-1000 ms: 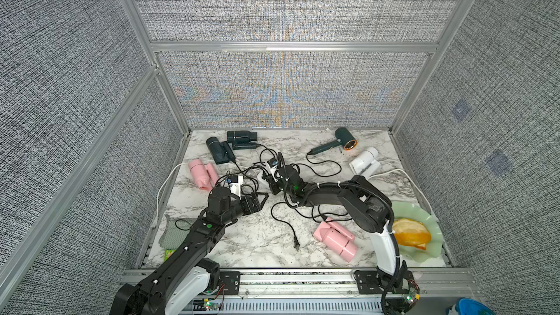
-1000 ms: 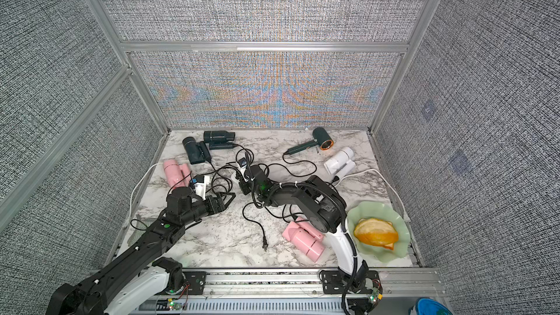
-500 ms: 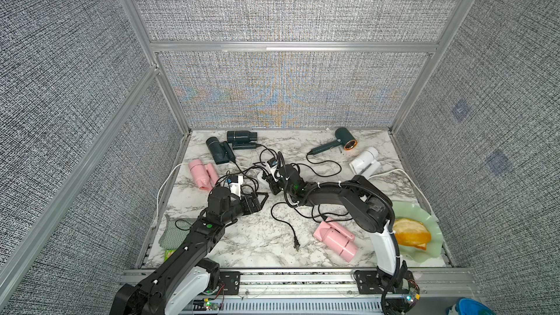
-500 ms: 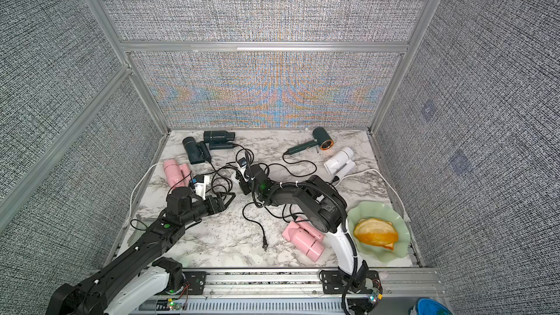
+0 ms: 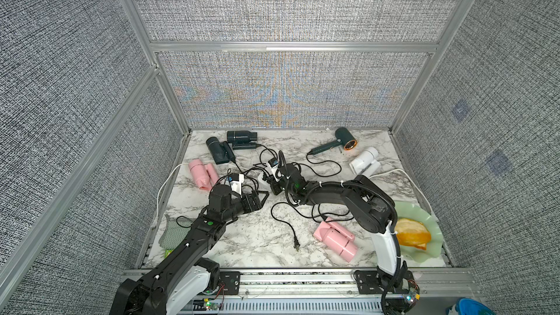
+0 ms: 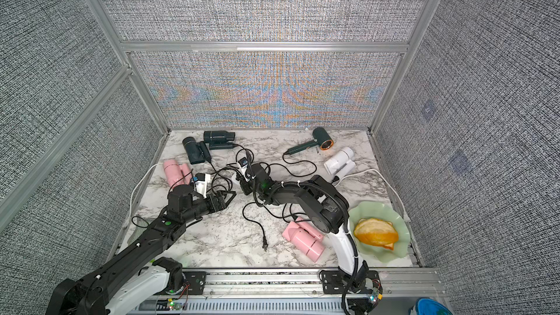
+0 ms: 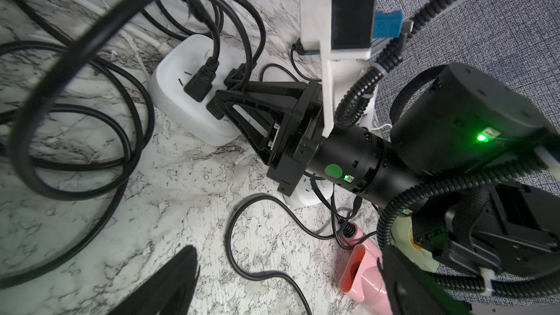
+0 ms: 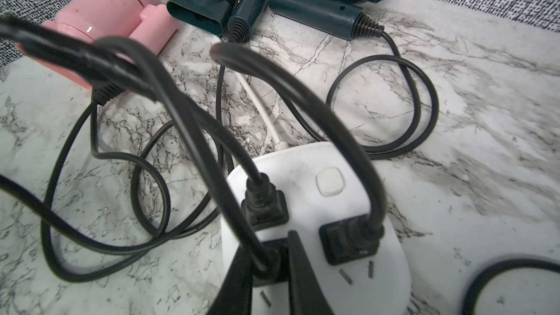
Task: Charge the blow dryers
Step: Insert the plug into the socket.
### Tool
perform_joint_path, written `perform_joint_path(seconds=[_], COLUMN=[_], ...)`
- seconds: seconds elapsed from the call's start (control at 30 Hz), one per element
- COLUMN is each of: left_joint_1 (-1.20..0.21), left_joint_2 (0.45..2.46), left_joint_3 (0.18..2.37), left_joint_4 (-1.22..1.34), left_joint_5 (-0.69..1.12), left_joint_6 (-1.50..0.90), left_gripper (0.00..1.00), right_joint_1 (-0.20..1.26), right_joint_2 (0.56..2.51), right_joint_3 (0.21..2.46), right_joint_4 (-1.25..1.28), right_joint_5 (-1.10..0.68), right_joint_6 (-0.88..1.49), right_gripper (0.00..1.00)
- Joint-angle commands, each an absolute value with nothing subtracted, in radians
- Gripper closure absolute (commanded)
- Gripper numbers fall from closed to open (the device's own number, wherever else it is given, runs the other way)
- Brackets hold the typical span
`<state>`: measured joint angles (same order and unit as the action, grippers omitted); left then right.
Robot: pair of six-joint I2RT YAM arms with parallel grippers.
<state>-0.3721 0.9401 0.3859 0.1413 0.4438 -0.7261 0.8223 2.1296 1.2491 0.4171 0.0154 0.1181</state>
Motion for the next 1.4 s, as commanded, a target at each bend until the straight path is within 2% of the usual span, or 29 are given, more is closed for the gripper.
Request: perform_joint_path(seconds=[0.0,0.6,0.8,1.13,1.37], left_joint_1=[-0.372,-0.378,-0.377,-0.344,-0.328], left_joint_2=[0.948,0.899,0.934,0.994,1.012], left_joint_3=[0.408,0.423,0.488,0.614,0.592], left_joint_4=[0.188,0.144,0.093,0.035,0.050], left_joint_5=[0.433,0.370,0.330,0.313,0.329], left_joint_6=[-0.712,-0.808,-0.738,-0.611,-0.601], left_gripper=[0.04,0.06,0.06,0.06,0.06], right_joint_1=[0.829,0.822,0.824,0.845,0.860], right_joint_2=[2.152,2.121,2.128,2.102,2.087], right_joint_3=[1.241,1.262,1.288,1.288,1.279], right_joint_4=[0.085,0.049,0.057,0.090,0.092], right_joint_5=[0.082,-0.010,-0.055,-0.015,-0.002], right_joint_6=[0.157,0.179,0.155,0.182,0.179], right_gripper=[0.91,0.90,0.90,0.89,0.88])
